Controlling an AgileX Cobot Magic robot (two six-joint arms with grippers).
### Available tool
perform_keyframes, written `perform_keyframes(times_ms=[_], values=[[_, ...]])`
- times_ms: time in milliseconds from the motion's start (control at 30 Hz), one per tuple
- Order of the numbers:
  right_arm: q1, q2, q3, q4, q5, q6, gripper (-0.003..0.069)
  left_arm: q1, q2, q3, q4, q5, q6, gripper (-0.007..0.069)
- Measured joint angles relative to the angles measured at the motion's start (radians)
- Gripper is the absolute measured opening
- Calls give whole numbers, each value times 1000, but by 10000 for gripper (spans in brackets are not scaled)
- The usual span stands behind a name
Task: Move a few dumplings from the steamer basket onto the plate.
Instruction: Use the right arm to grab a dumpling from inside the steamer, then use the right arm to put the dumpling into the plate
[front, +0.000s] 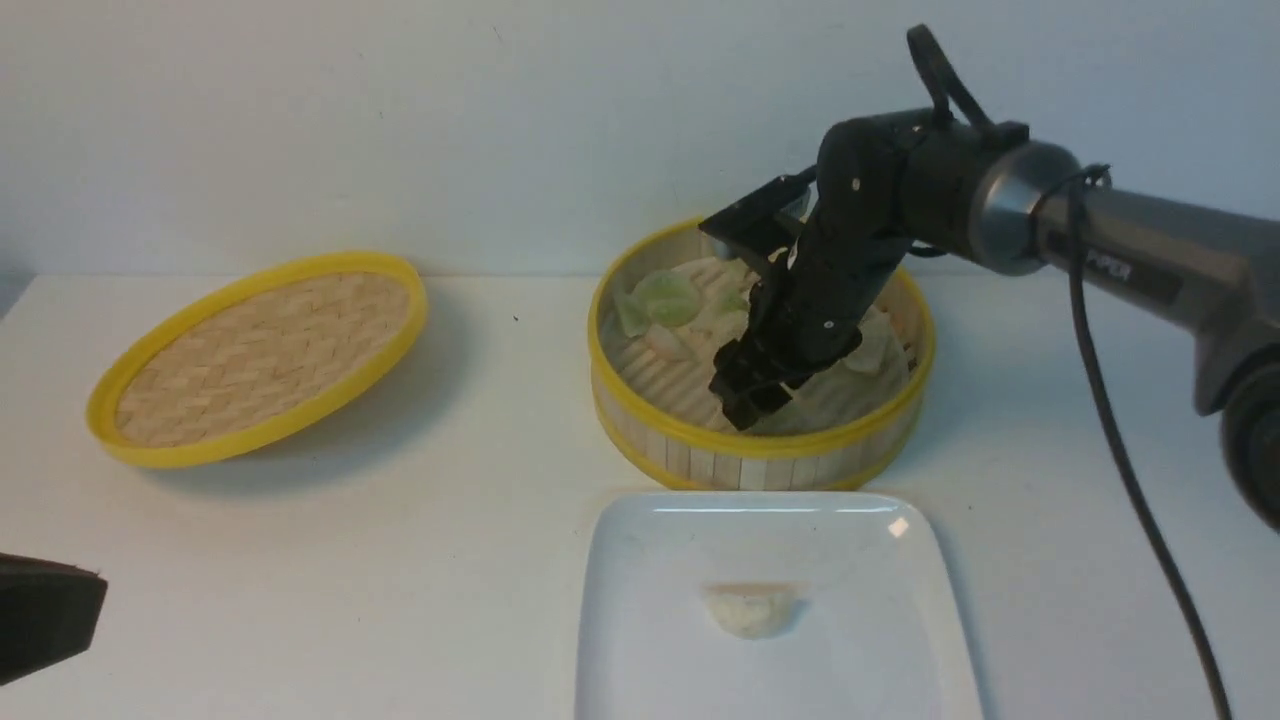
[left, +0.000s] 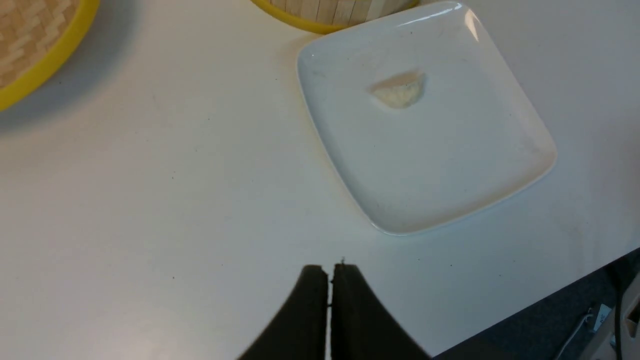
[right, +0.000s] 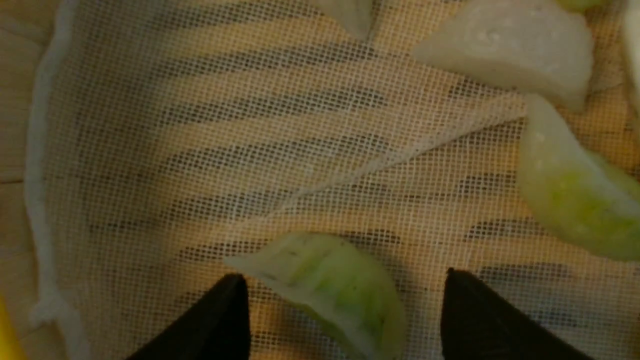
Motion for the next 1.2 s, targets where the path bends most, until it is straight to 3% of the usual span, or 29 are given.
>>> perform_keyframes(times_ms=[33,133,167,367,600,733,933,1067,1200], values=[[0,12,0,0,0,7,409,0,0,2,0,0,0,-2],[0,16,-10,-2,19,13,189,0,0,3,0,0,0,-2],[0,13,-18,-3,27,18,162,0,0,3,0,0,0,-2],[0,-73,-115,-13,169,75,185,0,0,3,13,0,0,-2],[0,-324,-112,-14,184,128,185,0,0,3,35,0,0,-2],[0,-459,18,6,186,144,185,0,0,3,40,0,0,-2],[0,-573,420,118,183,142,185,0,0,3,58,0,0,-2],[0,-542,622,158,49,165,185,0,0,3,70,0,0,-2],[0,-490,684,169,-54,169,185,0,0,3,70,0,0,-2]])
